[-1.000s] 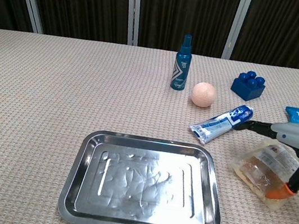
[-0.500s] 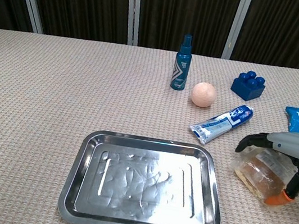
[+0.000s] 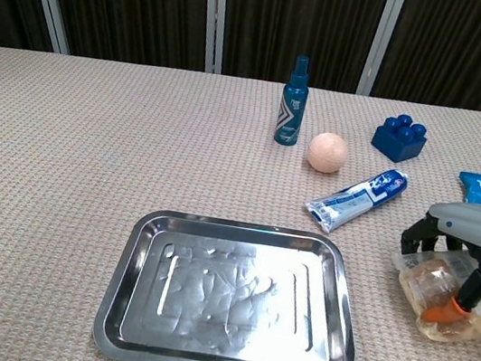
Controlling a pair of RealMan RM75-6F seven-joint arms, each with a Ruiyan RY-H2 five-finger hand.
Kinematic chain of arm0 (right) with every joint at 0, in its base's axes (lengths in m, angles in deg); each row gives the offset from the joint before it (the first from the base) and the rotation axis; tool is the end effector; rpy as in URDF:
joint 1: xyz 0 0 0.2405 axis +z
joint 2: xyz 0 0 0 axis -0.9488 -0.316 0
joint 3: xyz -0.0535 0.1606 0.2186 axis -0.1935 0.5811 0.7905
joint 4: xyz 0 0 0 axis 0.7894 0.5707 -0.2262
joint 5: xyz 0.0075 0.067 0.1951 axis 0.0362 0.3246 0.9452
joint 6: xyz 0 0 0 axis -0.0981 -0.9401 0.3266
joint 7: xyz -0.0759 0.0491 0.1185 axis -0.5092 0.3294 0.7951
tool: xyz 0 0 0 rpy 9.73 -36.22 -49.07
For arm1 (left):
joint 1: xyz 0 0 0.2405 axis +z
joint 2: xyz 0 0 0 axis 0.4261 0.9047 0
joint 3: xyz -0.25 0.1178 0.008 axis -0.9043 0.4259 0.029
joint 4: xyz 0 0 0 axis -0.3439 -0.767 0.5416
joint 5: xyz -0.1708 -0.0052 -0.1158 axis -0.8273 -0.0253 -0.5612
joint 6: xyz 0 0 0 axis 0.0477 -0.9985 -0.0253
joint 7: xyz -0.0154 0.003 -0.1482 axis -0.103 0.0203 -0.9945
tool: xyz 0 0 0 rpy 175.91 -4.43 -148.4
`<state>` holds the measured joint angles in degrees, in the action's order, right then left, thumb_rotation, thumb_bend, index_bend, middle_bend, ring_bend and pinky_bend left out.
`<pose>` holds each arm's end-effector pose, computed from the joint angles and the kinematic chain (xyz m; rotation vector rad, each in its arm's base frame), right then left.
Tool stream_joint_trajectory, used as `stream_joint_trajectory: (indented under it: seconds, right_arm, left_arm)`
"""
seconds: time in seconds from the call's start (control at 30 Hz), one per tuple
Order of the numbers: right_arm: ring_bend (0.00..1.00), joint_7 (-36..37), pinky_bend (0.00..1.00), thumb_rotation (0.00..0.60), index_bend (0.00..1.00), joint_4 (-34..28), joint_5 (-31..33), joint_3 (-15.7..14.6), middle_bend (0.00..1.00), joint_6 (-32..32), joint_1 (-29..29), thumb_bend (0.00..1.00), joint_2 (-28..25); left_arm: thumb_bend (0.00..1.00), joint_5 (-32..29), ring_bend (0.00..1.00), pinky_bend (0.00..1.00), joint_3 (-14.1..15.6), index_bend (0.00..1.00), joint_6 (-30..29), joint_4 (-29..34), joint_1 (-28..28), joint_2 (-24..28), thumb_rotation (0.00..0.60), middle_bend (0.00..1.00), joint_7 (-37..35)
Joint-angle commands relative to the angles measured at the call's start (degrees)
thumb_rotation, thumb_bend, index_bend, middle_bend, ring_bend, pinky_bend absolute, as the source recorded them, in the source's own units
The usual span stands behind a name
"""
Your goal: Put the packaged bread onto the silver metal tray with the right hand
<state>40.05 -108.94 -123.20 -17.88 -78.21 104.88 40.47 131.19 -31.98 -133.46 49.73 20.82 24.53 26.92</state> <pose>-0.2425 -0.3069 0.0093 2.0144 -1.1276 0.7297 -0.3263 0.1703 0.1559 -1.4545 -0.9953 -0.8968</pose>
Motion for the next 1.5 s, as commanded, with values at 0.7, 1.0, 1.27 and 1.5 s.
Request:
stream_joint_trajectory:
  seconds: [0.7,1.0,1.27,1.5]
  right_arm:
    - [0.41,7.0,0.61,0.600,0.55,-13.2,-5.7,6.2,0.44,5.2,12.2,0.11,1.8]
    - [0.37,3.4,0.59,0.600,0.46,-7.5,-1.5,7.8,0.39,7.9,17.4,0.11,9.6]
    - [0.00,-3.3,0.01,0.600,0.00,-4.3,6.2,6.8,0.00,13.4,22.2,0.01,12.6]
    - [0.00,-8.5,0.00,0.600,0.00,-9.1,11.8,6.2,0.00,10.9,23.1,0.00,9.4]
  left_arm:
    - [0.13,-0.6,0.00,0.00,0.0,0.07,0.5,0.0,-0.2,-0.1,0.600,0.00,0.0]
    - [0.13,-1.4,0.00,0.00,0.0,0.07,0.8,-1.3,0.1,-0.3,0.600,0.00,-0.9]
    - [0.13,-1.7,0.00,0.00,0.1,0.07,0.8,-2.0,0.3,-0.4,0.600,0.00,-1.7]
    - [0.13,-1.4,0.00,0.00,0.0,0.07,0.7,-2.1,0.2,-0.4,0.600,0.00,-2.0]
